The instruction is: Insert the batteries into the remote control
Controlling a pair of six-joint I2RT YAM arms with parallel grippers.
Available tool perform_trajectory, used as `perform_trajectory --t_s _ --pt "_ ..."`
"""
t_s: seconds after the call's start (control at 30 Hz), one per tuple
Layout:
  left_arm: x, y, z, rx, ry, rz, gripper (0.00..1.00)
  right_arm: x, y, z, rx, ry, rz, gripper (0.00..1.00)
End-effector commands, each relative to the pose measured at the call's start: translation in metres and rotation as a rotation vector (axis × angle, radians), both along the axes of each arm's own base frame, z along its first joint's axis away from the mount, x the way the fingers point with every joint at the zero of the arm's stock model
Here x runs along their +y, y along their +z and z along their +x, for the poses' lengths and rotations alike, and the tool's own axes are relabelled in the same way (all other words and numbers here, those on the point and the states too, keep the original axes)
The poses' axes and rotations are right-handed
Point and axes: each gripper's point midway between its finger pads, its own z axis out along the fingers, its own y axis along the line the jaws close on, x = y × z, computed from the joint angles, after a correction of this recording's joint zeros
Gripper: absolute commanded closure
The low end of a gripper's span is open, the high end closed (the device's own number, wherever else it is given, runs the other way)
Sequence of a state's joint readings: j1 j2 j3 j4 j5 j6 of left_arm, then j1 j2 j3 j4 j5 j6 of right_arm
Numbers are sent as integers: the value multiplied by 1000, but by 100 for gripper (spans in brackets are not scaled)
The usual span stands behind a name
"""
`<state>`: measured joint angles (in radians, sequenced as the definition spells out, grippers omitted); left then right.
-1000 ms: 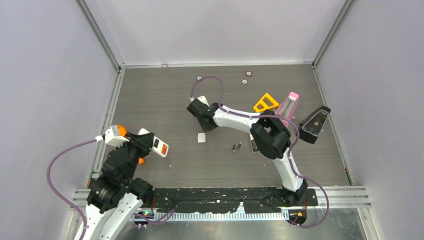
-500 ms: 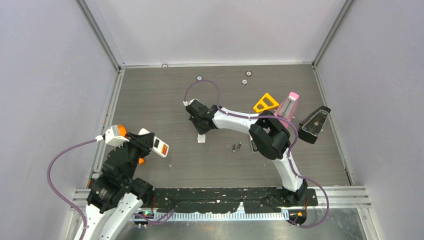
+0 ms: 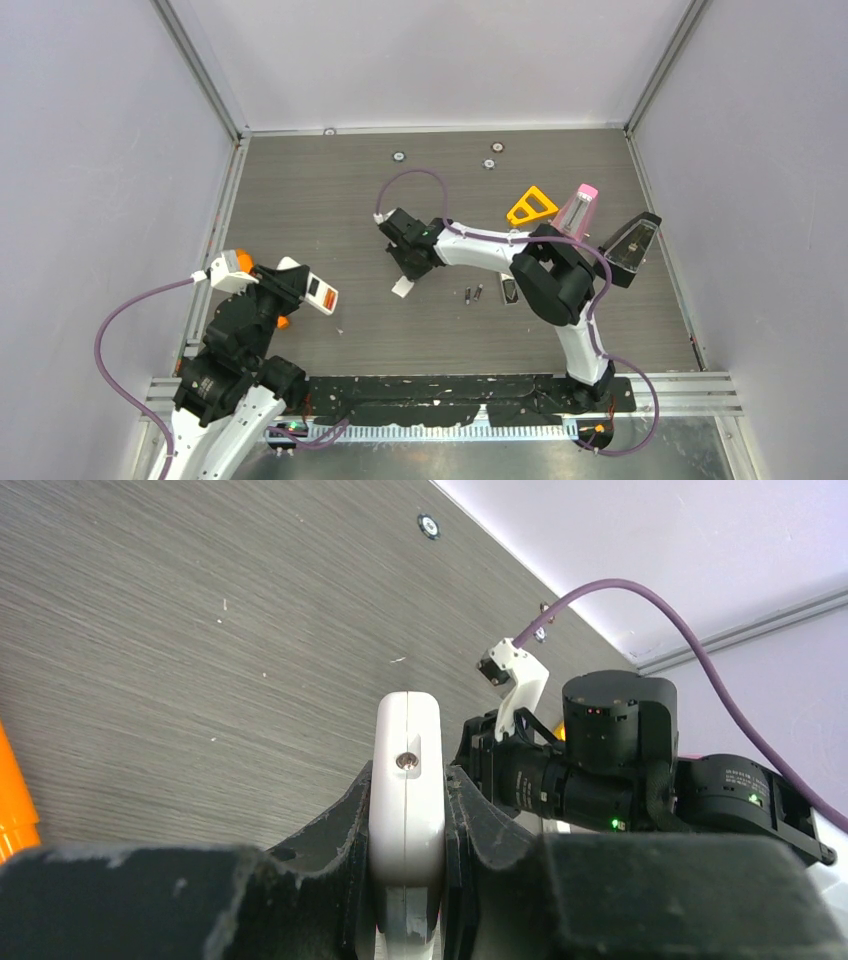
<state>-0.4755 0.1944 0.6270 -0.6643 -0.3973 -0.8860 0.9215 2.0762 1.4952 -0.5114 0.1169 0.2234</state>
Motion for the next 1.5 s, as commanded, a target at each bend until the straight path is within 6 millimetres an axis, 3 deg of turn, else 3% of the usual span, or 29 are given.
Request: perform_trajectory --t_s 0.0,0.17,0.37,0.47,0.63,0.77,1.07,1.47 --pt "0 20 0 -52 5 -43 100 -20 -16 -45 112 23 -66 84" --pt "0 21 0 -53 3 -45 100 -15 -11 -53 77 9 -59 84" --pt "3 24 -2 -61 15 -41 100 -32 31 -42 -61 -147 -87 53" --pt "5 27 -3 -69 21 -44 100 -28 50 -46 -107 -176 -63 36" --pt "8 35 -7 -88 25 -39 100 -9 59 -55 -133 -223 -8 23" --pt "12 44 -10 -111 29 -32 100 12 53 -62 -104 -292 39 13" --pt "13 47 -12 -121 27 -27 100 37 42 -57 -91 -343 74 4" --pt "15 44 -11 -118 34 -20 100 41 12 -56 -50 -319 13 22"
